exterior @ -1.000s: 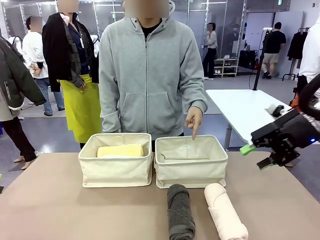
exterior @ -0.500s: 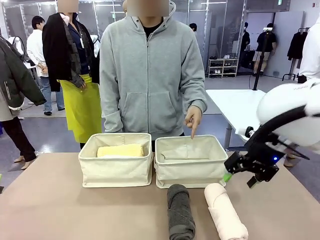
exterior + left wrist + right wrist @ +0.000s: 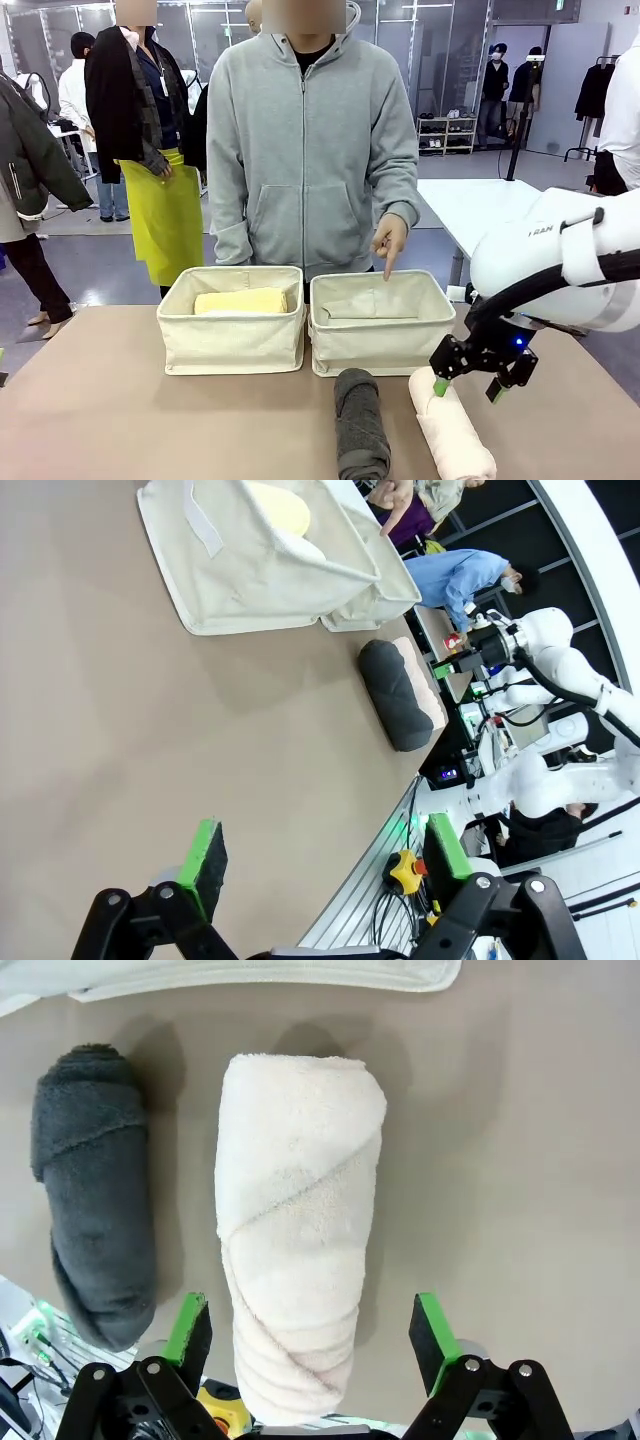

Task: Divide the towels into two baskets.
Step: Pick up one hotel-folded towel from the bottom of the table and place it in the Fabric basket indicated by the person.

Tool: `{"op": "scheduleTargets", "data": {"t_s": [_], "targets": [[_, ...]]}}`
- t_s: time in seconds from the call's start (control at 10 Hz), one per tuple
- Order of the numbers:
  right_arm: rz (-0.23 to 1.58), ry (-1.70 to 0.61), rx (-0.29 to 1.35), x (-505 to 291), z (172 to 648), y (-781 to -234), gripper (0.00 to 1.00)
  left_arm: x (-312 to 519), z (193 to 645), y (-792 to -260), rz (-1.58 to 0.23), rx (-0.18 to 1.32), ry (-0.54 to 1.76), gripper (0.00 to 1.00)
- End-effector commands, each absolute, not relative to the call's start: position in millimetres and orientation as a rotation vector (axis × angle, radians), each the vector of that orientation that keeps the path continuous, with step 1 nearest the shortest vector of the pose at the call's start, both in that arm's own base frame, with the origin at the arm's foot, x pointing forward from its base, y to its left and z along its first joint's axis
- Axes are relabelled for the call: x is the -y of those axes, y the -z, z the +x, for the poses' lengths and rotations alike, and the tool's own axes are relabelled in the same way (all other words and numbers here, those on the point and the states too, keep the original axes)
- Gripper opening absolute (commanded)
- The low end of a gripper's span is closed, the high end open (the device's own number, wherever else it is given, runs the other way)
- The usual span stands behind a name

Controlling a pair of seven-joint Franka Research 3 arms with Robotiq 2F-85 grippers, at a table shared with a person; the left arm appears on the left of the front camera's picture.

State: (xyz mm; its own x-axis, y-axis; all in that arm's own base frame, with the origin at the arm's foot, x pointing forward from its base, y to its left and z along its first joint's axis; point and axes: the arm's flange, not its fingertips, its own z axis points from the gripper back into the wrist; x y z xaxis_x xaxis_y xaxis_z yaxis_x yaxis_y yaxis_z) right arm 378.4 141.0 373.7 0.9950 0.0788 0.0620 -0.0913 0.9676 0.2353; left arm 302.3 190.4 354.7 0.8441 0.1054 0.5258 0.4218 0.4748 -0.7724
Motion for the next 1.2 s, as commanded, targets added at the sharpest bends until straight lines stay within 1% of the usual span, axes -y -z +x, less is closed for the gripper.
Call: {"op": "scheduleTargets", "data": {"t_s": [0.0, 0.2, 0.4, 0.7, 1.1], "targets": [[0.195, -0.049, 0.068, -158.1, 372.8, -355.6, 1.00, -190.9, 295.7, -357.1, -1.082, 0.557, 0.213, 1.00], [0.203, -0.047, 0.069, -167.5, 371.3, -344.0, 1.00, -190.9, 295.7, -357.1, -1.082, 0.557, 0.213, 1.00], [0.163, -0.065, 0.042, -170.5, 369.5, -331.5, 1.00, -190.9, 295.7, -357.1, -1.082, 0.557, 0.213, 1.00], [0.142, -0.089, 0.062, -173.7, 365.8, -323.2, 1.00, -190.9, 295.7, -357.1, -1.082, 0.557, 0.213, 1.00], [0.125, -0.106, 0.046, -171.8, 363.1, -311.8, 0.60, -190.9, 295.7, -357.1, -1.082, 0.557, 0.213, 1.00]]}}
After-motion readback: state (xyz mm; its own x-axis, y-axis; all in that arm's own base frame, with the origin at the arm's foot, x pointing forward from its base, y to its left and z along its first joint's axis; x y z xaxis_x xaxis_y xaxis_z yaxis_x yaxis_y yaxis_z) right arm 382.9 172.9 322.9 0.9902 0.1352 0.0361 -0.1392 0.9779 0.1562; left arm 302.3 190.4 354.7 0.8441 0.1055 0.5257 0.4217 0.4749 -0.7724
